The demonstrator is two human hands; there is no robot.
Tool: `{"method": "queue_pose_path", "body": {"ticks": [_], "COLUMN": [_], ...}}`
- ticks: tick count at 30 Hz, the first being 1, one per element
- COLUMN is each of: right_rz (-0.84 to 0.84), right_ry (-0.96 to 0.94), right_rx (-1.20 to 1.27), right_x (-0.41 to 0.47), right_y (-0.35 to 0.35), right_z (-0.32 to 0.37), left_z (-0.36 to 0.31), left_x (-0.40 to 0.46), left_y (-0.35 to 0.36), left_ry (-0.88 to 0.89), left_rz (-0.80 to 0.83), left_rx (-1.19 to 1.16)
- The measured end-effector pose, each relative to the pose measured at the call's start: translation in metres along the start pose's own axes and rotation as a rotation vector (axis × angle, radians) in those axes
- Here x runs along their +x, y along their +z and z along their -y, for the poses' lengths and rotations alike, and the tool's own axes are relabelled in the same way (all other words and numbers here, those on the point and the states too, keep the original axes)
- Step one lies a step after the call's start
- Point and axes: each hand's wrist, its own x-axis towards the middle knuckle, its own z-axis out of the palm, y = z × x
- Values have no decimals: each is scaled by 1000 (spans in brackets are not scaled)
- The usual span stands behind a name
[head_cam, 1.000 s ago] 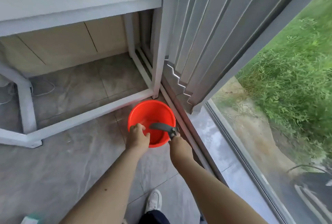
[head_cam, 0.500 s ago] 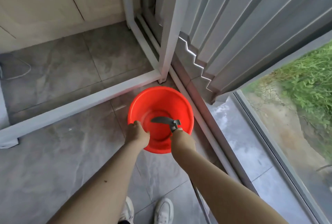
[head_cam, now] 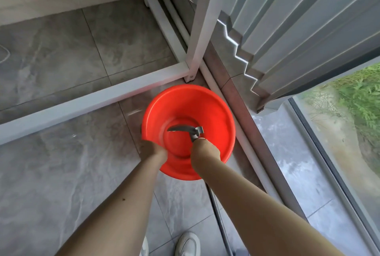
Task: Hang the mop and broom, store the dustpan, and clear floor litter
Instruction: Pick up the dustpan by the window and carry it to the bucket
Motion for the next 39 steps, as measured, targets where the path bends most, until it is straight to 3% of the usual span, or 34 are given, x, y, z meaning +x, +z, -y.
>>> {"method": "queue_pose_path", "body": {"ticks": [6,16,25,31,39], "right_rz": [-5,-84,-141,-148,-176], "right_ry": [-22,36,-21,-184,-350], "right_rx": [-99,-18,-25,-131,-282], "right_x": [1,-40,-110,-174,-266], "right_y": [3,-14,-16,4,37], "right_z": [7,20,66,129,221], "left_z": [1,3,56,126,211], "left_x": [0,-40,-76,-99,-136], "left_y": [4,-18,-95,-165,-272], "left_ry": [-96,57,45,-47,-47], "left_rz": [39,192,96,20,-114], "left_rx": [-71,-266,-84,-327,-472]}}
